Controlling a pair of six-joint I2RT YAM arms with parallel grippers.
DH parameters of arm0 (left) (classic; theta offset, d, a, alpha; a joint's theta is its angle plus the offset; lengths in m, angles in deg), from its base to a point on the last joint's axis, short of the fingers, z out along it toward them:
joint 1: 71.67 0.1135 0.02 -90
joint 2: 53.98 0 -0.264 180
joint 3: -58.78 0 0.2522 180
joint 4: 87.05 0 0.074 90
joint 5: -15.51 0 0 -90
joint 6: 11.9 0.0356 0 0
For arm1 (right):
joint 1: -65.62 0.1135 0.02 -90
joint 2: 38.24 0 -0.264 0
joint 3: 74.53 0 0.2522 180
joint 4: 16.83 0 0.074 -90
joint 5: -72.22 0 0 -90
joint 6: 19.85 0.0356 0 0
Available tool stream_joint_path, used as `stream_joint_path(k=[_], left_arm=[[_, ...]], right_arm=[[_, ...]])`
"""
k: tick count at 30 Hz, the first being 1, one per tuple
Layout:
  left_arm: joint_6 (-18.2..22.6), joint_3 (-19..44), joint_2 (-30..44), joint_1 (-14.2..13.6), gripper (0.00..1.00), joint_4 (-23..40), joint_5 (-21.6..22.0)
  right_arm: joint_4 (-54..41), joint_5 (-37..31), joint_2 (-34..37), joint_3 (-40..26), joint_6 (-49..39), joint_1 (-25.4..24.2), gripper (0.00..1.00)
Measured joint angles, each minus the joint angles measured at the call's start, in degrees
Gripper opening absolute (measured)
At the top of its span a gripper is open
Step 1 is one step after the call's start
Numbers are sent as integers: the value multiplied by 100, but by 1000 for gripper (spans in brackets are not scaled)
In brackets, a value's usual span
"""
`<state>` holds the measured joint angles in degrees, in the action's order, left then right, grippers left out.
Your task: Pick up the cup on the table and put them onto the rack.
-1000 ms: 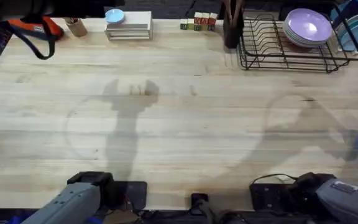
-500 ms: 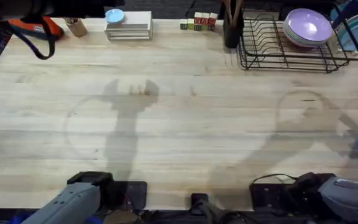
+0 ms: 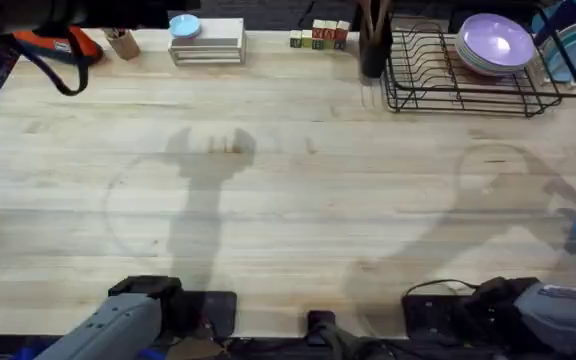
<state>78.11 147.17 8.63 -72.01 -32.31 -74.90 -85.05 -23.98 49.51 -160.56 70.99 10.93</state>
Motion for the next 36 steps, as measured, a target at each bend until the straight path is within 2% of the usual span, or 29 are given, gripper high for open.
stream_joint_path(k=[22, 26, 32, 36], left_arm=[[0, 0, 0, 0, 993, 0, 0], [0, 0, 0, 0, 993, 0, 0], [0, 0, 0, 0, 993, 0, 0], [0, 0, 0, 0, 993, 24, 0]], right_arm=[[103, 2, 491, 0, 0, 203, 991], [92, 0, 502, 0, 0, 203, 867], [74, 1, 502, 0, -3, 203, 541], [57, 0, 502, 0, 0, 203, 357]])
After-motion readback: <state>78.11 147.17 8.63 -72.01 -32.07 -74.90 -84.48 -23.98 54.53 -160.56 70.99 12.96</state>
